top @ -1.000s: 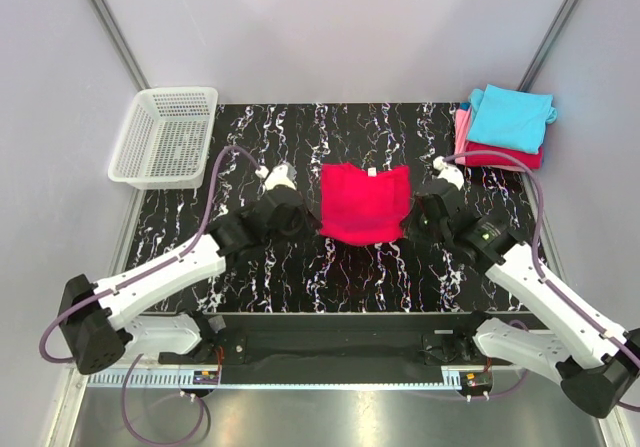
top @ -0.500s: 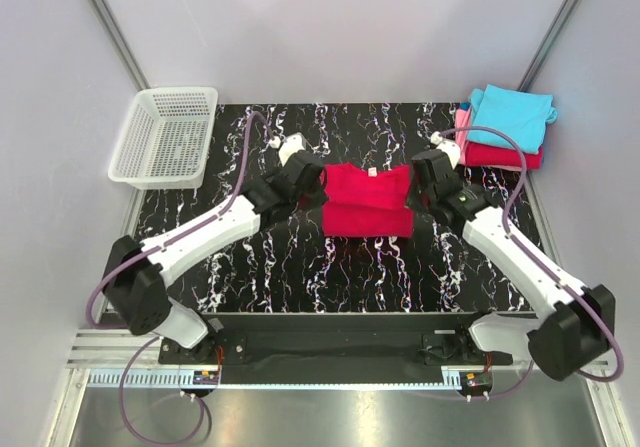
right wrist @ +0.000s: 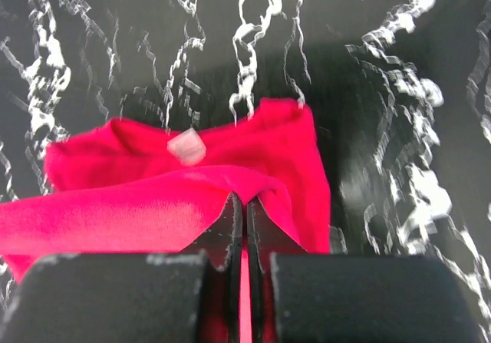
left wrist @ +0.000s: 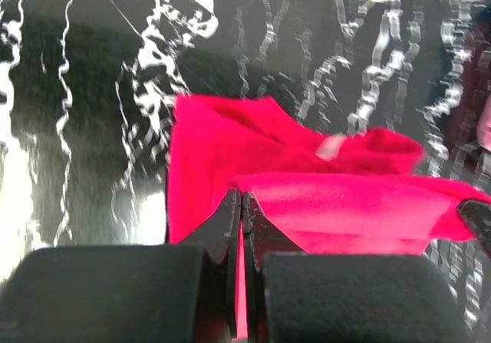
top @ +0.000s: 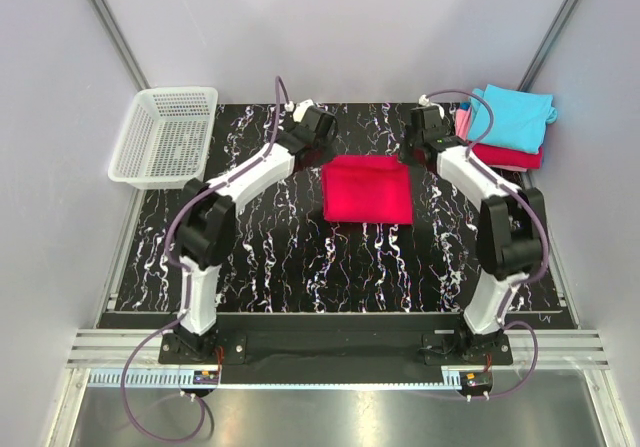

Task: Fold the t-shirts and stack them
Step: Fold the tshirt

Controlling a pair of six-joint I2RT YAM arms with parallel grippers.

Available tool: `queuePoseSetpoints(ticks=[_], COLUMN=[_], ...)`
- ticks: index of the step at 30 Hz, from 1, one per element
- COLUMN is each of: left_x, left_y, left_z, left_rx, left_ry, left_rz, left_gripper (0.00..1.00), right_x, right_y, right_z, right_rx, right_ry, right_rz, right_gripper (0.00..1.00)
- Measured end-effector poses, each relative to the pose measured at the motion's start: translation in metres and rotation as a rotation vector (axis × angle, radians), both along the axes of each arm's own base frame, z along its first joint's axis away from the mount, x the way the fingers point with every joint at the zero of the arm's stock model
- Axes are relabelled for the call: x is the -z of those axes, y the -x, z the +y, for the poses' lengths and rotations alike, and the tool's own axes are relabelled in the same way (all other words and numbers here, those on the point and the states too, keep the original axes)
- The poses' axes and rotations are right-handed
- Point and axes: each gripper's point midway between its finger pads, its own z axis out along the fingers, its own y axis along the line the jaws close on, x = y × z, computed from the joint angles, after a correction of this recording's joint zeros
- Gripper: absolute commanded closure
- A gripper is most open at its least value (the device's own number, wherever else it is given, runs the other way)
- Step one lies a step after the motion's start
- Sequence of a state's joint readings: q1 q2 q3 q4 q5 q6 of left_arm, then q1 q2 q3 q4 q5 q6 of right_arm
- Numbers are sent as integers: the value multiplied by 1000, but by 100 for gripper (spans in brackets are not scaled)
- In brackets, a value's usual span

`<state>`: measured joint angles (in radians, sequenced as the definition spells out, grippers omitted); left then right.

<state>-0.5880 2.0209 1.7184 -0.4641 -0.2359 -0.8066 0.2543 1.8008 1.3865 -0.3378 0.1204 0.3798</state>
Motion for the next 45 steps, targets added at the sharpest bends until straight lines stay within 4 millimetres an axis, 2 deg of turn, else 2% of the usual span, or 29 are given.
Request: queuePoseSetpoints(ticks=[1,2,4,5,7,12,15,18,22,23,24,25,26,28,30,31,32,35,38,42,45], left_x=[6,13,25,30,41,41,14,-24,-60,-65,-69,-71,-73,-69,-63,-61,-49,-29,-15,-8,-2], left_y=[-6,-15,-33,-39,-46,-44,-45,-45,-35,-34,-34,-35,-37,-41,-51,-57,-59,-52,-41,-26,-15], left_z=[1,0,-3,-2,5,25,29,30,44,49,54,58,62,67,69,69,71,69,60,39,21], left_rx=[0,9,22,25,23,14,15,8,-42,-60,-83,-105,-129,-161,-194,-206,-220,-195,-139,-59,-2], left_ry=[-5,-4,5,9,10,26,51,99,131,131,129,129,123,94,60,49,20,11,38,127,200], left_rz=[10,18,13,9,-4,-83,-157,-257,-363,-378,-393,-400,-405,-384,-353,-347,-317,-272,-216,-134,-72], left_gripper=[99,97,96,100,100,100,98,96,80,67,62,56,40,31,29,33,33,43,50,62,69], right_x=[8,15,27,30,35,26,23,20,16,15,13,13,12,10,7,6,1,-5,-6,0,18], right_y=[-9,-18,-35,-43,-54,-67,-69,-64,-50,-46,-42,-39,-35,-29,-23,-20,-17,-14,-12,-7,-7], right_z=[0,0,0,-1,-4,-18,-23,-23,-15,-13,-10,-8,-6,-3,0,1,3,9,15,29,47], right_rx=[-4,-4,-14,-14,-11,12,17,10,-33,-45,-58,-67,-77,-97,-113,-119,-132,-155,-176,-214,-257], right_ry=[-4,-6,-4,-3,-2,-10,-11,-21,-60,-71,-84,-93,-103,-121,-136,-141,-152,-177,-206,-257,-300], right_rz=[9,14,21,19,13,-19,-29,-30,-22,-18,-16,-13,-10,-7,-5,-5,-10,-16,-13,14,69], right_gripper=[71,61,47,46,46,45,45,45,47,47,47,48,48,48,48,49,49,51,51,52,54])
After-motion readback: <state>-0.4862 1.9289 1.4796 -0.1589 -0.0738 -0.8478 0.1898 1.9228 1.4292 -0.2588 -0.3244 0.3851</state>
